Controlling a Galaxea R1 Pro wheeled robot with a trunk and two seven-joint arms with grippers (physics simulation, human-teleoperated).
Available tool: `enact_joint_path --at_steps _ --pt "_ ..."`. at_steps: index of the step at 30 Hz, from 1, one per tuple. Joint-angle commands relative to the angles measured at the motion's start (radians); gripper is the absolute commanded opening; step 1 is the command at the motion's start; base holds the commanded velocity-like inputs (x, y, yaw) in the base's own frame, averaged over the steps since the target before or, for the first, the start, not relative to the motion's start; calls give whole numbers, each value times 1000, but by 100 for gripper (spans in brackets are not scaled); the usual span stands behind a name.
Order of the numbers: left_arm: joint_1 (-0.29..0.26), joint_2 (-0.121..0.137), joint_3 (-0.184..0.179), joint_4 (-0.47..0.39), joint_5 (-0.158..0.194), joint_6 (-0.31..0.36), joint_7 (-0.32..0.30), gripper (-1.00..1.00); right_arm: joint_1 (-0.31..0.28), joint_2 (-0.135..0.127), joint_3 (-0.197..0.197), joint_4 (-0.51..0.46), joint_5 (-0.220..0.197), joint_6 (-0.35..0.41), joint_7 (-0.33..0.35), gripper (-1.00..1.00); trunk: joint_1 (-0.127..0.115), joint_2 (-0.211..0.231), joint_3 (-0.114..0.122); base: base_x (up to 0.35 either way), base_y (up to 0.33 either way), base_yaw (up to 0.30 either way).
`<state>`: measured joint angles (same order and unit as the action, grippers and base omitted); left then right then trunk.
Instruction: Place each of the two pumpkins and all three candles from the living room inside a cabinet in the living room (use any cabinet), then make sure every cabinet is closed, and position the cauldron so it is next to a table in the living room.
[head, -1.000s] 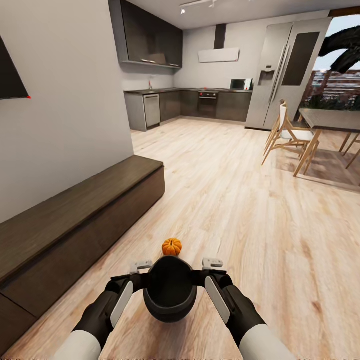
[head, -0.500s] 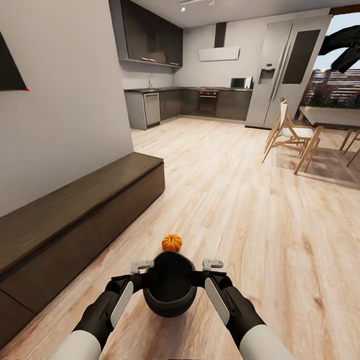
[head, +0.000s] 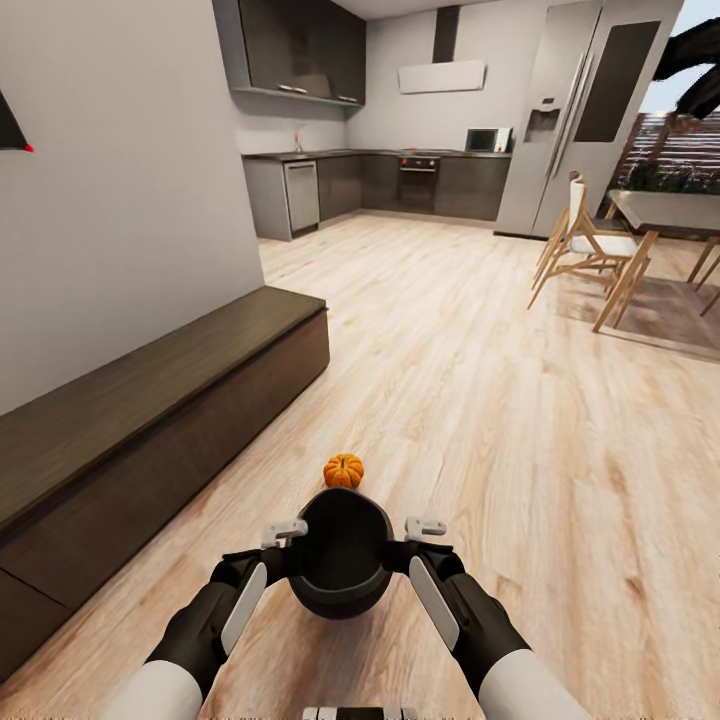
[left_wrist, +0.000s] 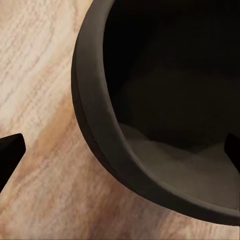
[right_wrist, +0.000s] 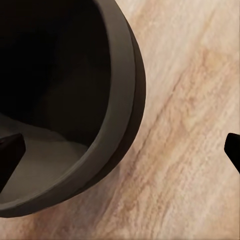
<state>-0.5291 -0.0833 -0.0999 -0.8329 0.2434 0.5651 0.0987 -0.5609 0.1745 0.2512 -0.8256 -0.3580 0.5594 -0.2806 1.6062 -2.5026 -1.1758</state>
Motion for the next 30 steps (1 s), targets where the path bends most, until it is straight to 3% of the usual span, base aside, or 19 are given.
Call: enact_joint_path --at_steps 1,24,30 --pt "0 0 -3 -2 11 4 10 100 0 0 2 -1 -10 1 -9 100 0 0 -1 0 0 0" --pt "0 0 -3 -3 13 -14 10 100 0 0 2 -1 -10 -1 -9 100 0 0 -1 71 0 0" --pt "0 0 -3 -3 13 -14 11 100 0 0 2 -1 -10 -2 -9 100 2 -2 -24 0 0 0"
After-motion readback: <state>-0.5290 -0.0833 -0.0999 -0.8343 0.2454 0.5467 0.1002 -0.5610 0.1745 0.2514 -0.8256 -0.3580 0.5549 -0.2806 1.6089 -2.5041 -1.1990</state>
